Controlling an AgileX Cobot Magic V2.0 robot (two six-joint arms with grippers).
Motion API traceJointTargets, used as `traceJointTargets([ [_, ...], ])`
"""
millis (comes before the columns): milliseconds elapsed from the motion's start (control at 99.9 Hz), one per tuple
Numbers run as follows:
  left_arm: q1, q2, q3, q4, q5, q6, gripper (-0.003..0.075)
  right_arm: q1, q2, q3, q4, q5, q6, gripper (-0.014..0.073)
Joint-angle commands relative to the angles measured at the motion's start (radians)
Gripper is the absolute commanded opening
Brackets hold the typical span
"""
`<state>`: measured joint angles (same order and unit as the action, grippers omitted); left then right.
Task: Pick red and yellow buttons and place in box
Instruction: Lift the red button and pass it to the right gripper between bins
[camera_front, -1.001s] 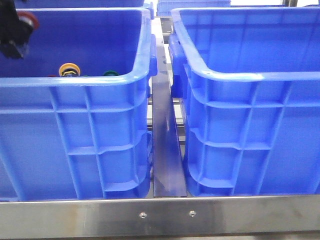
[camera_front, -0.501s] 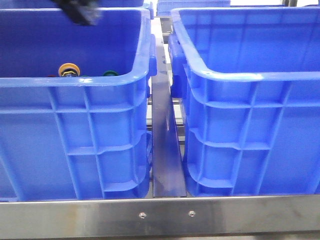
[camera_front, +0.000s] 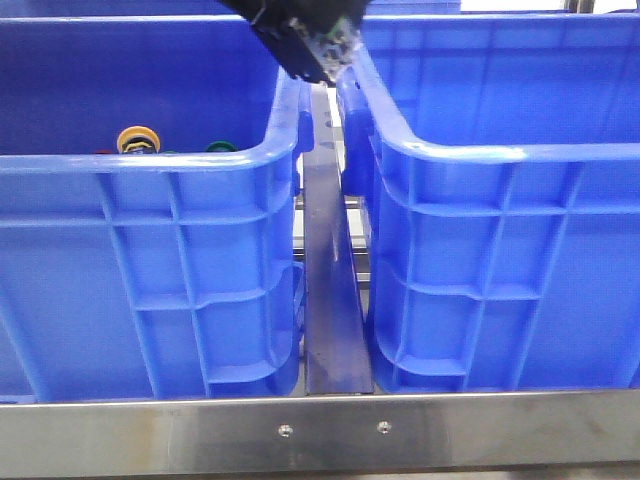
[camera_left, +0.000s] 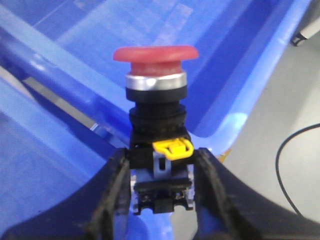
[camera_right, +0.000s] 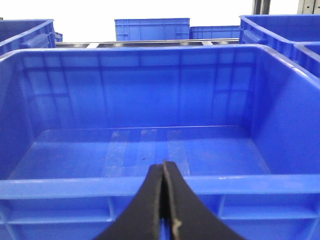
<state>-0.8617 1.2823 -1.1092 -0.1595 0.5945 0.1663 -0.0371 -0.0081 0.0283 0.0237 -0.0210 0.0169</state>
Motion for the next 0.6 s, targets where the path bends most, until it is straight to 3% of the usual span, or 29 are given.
traceJointTargets([
  [0, -0.017, -0.024, -0.029, -0.017, -0.060, 0.004, 0.0115, -0.002, -0.022, 0.005, -0.006, -0.066, -0.009, -0.0068],
  [210, -0.017, -0.024, -0.029, -0.017, -0.058, 0.004, 0.0115, -0.002, -0.022, -0.004, 0.001, -0.107, -0.008, -0.0068],
  [401, -0.017, -0.024, -0.029, -0.017, -0.052, 0.004, 0.0115, -0.001, 0.048, -0.160, 0.048, 0.190, -0.004, -0.0068],
  [591, -0.017, -0.024, -0.029, -0.017, -0.052, 0.004, 0.0115, -0.001, 0.221, -0.361, 0.046, 0.366, -0.005, -0.0068],
])
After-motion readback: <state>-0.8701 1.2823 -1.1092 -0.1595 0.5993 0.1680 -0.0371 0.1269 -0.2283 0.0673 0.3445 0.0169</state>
